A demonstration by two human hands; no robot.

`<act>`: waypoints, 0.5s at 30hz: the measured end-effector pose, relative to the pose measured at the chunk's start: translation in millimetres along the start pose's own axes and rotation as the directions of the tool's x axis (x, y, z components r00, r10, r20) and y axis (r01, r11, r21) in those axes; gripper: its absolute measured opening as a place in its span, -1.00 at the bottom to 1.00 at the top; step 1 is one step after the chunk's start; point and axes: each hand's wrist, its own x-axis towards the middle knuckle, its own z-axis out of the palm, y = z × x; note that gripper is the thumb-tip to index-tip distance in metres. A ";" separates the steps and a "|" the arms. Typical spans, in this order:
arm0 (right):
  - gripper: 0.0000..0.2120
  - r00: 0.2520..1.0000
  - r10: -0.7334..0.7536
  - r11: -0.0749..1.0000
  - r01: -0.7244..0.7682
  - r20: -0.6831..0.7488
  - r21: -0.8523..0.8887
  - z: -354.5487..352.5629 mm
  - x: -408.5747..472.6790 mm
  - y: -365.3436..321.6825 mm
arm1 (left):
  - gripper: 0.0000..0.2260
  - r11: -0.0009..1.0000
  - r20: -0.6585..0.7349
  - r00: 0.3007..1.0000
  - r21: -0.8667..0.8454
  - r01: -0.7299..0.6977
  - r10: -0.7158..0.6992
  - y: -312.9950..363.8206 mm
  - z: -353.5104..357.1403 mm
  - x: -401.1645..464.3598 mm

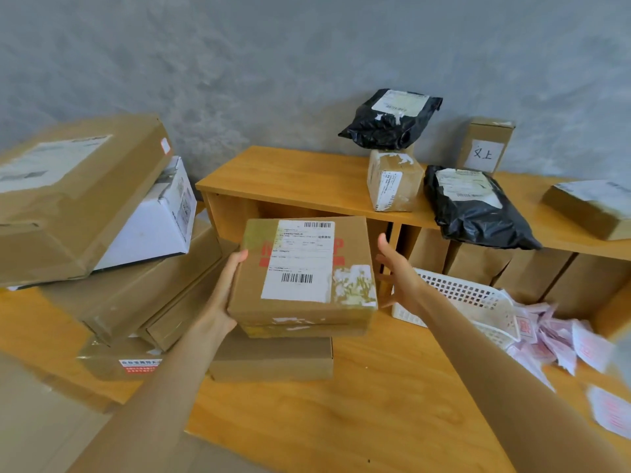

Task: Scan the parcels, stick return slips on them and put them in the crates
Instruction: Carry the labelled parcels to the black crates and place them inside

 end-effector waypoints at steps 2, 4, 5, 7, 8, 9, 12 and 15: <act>-0.18 0.993 0.037 0.996 -0.046 0.116 0.076 2.1 7.5 15.1 | -0.57 0.999 0.023 0.999 0.009 -0.031 0.031 -0.7 8.8 -1.0; -0.28 0.992 0.012 0.985 -0.034 0.129 0.170 3.4 5.2 22.0 | -0.60 0.999 0.034 0.999 0.033 -0.025 0.024 -1.7 16.7 -3.5; -0.30 0.993 0.006 0.982 -0.027 0.115 0.186 1.4 2.9 23.3 | -0.60 0.999 0.031 0.999 0.047 -0.021 0.020 -2.8 19.2 -2.4; -0.27 0.996 -0.011 0.978 -0.009 0.092 0.206 -3.8 -5.4 25.2 | -0.58 0.998 0.051 0.999 0.066 -0.013 0.010 -7.5 21.9 1.3; -0.25 0.996 -0.016 0.976 -0.004 0.086 0.218 -7.8 -7.9 27.9 | -0.58 0.997 0.057 0.998 0.074 -0.010 0.006 -8.8 24.7 0.7; -0.24 0.997 -0.017 0.971 0.000 0.071 0.237 -11.2 -10.8 30.3 | -0.58 0.996 0.071 0.997 0.088 -0.003 -0.003 -11.2 27.4 1.8; -0.19 0.999 -0.010 0.965 0.019 -0.037 0.261 -22.3 -20.5 38.2 | -0.64 0.993 0.127 0.991 0.113 0.022 -0.036 -21.4 38.7 5.6; -0.37 0.986 -0.014 0.958 0.061 -0.163 0.282 -36.6 -35.4 50.4 | -0.57 0.978 0.145 0.987 0.206 0.040 -0.071 -28.1 54.3 7.0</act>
